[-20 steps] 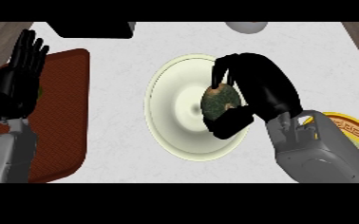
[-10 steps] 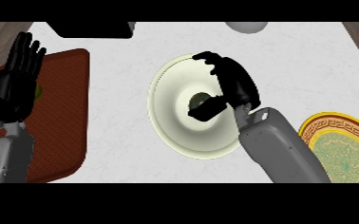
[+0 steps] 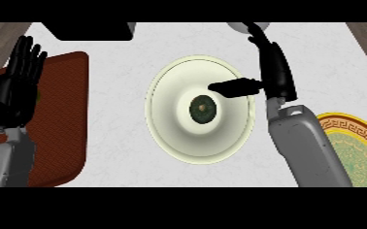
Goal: Pick the squash from the plate and place it in the bowl
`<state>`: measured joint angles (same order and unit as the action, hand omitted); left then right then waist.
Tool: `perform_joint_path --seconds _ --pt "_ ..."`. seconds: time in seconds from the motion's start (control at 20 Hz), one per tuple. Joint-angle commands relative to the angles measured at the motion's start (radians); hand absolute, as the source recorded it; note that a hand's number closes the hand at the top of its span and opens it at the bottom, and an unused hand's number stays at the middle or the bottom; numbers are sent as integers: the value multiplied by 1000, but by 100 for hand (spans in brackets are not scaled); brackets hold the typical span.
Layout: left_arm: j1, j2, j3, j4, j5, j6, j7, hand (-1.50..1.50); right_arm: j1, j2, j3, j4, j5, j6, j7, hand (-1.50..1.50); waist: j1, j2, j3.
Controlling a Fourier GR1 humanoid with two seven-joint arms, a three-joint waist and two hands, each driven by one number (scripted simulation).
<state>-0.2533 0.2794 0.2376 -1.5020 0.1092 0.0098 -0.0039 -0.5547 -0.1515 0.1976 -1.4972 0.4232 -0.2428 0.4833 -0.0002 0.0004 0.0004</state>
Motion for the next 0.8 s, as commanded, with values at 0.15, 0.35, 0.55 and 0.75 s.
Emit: perform_joint_path --seconds 0.15,0.35,0.55,0.75 --pt "-6 17 24 9 20 -10 20 0 150 -121 -230 -130 -168 25 -77 -150 -14 -3 0" --pt "47 -1 8 -46 12 -11 12 0 203 -170 -365 -78 -304 89 -223 -150 -2 -1 0" --pt "3 7 15 25 -1 -10 -20 0 277 -256 -512 13 -451 220 -379 -150 -7 1 0" --pt "35 15 16 -12 25 -52 -15 0 289 -337 -602 110 -524 338 -455 -150 0 0 0"
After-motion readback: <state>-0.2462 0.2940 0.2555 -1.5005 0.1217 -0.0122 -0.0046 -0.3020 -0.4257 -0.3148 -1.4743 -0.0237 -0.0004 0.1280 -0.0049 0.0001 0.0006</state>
